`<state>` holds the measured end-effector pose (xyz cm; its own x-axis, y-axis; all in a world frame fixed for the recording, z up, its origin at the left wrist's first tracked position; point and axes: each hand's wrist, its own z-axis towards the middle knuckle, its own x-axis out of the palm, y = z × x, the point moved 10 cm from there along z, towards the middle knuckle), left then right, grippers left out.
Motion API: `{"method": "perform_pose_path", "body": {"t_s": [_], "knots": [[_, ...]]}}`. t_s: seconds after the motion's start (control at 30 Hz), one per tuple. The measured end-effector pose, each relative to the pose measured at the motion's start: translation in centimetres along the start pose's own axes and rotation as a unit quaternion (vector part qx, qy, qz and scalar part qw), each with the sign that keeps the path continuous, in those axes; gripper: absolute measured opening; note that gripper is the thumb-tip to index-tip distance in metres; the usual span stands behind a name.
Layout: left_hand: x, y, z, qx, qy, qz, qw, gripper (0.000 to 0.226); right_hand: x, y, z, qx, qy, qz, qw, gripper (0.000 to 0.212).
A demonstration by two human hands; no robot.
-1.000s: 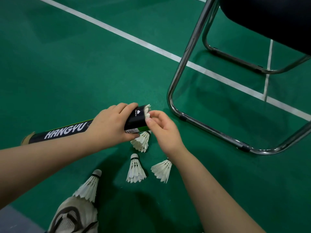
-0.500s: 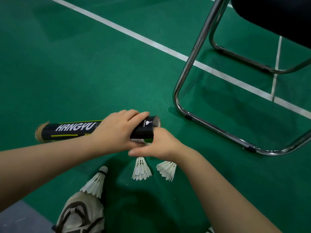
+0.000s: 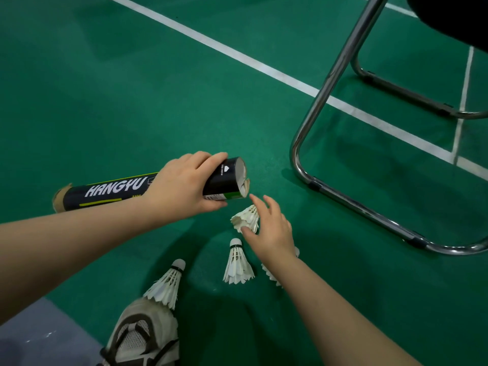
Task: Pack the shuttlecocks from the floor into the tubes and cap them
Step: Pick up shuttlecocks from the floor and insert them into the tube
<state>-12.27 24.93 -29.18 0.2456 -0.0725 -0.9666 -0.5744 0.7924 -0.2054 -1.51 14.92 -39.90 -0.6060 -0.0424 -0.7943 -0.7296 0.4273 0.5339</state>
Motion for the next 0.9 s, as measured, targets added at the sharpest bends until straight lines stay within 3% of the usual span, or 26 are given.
{"method": "perform_pose_path", "body": {"t_s": [0.13, 0.23, 0.37, 0.47, 0.53, 0.67, 0.9], "knots": [[0.2, -0.2, -0.3, 0.008, 0.005, 0.002, 1.0, 0.08, 2.4, -0.7, 0.9, 0.021, 0.08, -0.055, 0.995, 0.054], [0.1, -0.2, -0.6, 0.011, 0.007, 0.003, 1.0, 0.08, 2.2, -1.3, 1.6, 0.021, 0.061, -0.04, 0.997, 0.046], [0.0, 0.2, -0.9, 0.006, 0.007, 0.003, 1.0, 0.079, -1.6, -2.1, 1.4, 0.036, -0.086, 0.073, 0.993, 0.038], [0.3, 0.5, -1.0, 0.0, 0.013, 0.006, 1.0, 0.078, -6.5, -2.8, 0.2, 0.042, -0.236, 0.264, 0.934, 0.025], [0.4, 0.6, -1.0, -0.003, 0.013, 0.005, 1.0, 0.076, -9.1, -2.5, -0.5, 0.022, -0.289, 0.342, 0.894, 0.031], [0.4, 0.0, -0.9, -0.002, 0.005, 0.007, 1.0, 0.076, -11.5, 0.3, -0.7, -0.06, -0.247, 0.419, 0.872, 0.039], [0.0, -3.2, -0.3, 0.034, -0.003, -0.01, 0.999, 0.078, -9.5, 4.3, -0.6, -0.09, -0.137, 0.362, 0.918, 0.03]]}}
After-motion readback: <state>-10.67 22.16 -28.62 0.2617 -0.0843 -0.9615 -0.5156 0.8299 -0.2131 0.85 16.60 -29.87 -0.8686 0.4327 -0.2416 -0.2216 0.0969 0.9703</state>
